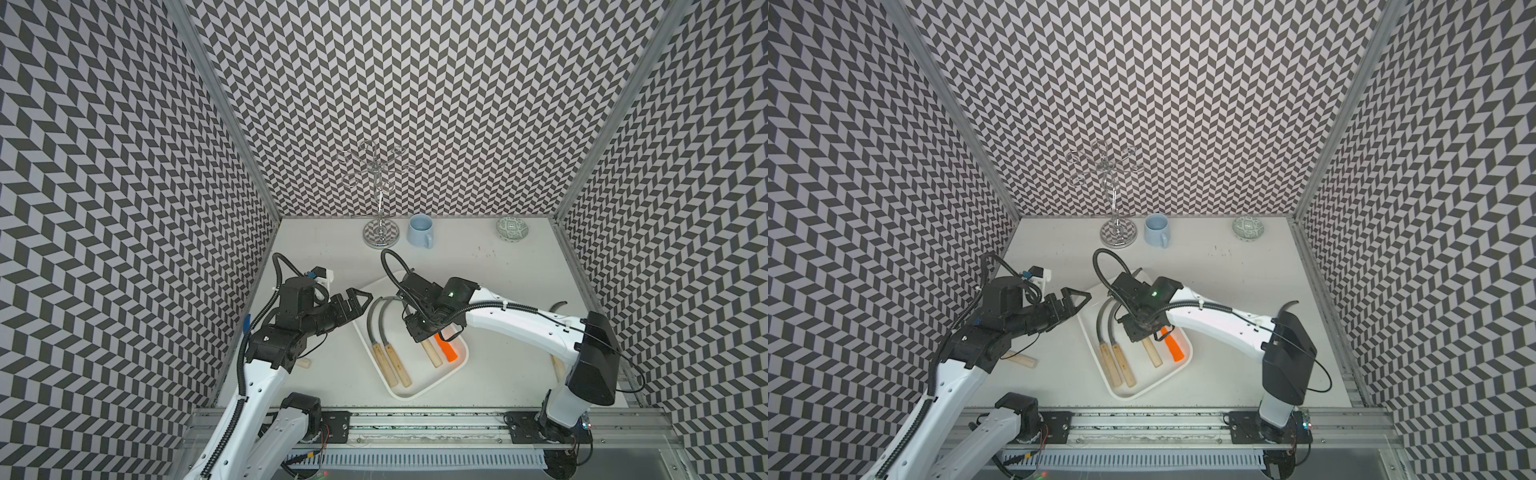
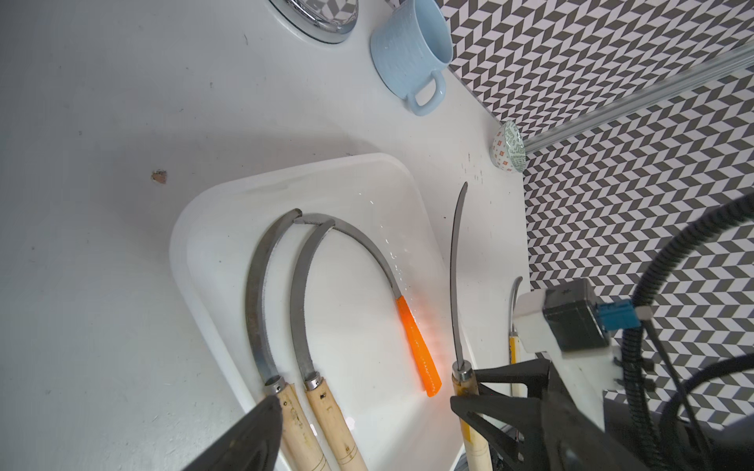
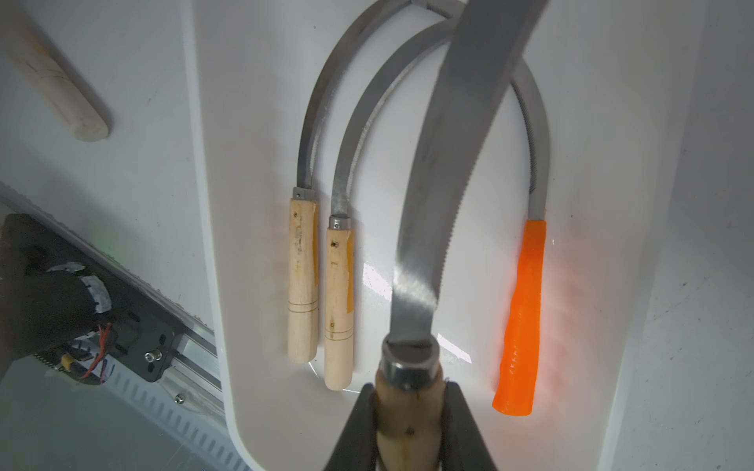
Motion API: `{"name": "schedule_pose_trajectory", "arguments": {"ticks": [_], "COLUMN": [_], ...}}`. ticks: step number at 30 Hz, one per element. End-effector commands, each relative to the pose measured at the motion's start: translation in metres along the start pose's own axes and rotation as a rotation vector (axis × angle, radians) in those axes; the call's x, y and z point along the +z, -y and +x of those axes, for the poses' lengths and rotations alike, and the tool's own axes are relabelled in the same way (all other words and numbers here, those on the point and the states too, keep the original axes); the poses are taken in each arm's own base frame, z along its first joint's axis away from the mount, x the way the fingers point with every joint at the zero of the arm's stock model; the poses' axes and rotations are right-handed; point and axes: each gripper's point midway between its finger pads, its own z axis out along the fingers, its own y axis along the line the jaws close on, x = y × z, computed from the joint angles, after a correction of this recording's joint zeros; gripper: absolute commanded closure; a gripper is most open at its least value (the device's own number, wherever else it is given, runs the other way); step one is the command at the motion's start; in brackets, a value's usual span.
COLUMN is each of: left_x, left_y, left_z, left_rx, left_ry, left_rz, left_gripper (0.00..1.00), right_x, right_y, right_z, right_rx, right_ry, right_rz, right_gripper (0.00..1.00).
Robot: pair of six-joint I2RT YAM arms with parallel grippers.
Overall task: Put small sickles into storage boxes
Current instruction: Place the sickle in the storage box.
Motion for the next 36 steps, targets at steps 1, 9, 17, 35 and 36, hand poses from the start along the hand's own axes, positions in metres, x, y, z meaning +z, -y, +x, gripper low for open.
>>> {"name": "schedule_pose_trajectory", "arguments": {"ticks": [1, 9, 17, 35, 36], "left_x": [-0.002, -0.005, -0.009, -0.014, -0.014], "left_y": [-0.008, -0.025, -0.020, -0.018, -0.018], "left_z": [0.007, 0.012, 0.006, 0.004, 0.003], "left_rx": [-0.019, -0.091, -0.094, -0.099, -0.099], "left_ry": [-0.013, -0.011, -0.005, 0.005, 0.005], "left_rz": [-0.001, 0.012, 0.016, 0.015, 0.016], "left_gripper": [0.01, 0.00, 0.00, 0.01, 0.00], "right_x": [0.001, 0.018, 0.038, 0.068, 0.069], "right_y": [-0.012, -0.024, -0.030, -0.036, -0.036], "right_z": [-0.007, 0.002, 0.009, 0.017, 0.017], "right_rx": [-0.052, -0.090, -0.112, -0.136, -0.136], "right_ry": [0.027, -0.014, -0.055, -0.120, -0.120], "right_rz": [0.014, 0.023, 0.002, -0.013, -0.011], "right_gripper": [0.80, 0.80, 0.80, 0.80, 0.80]}}
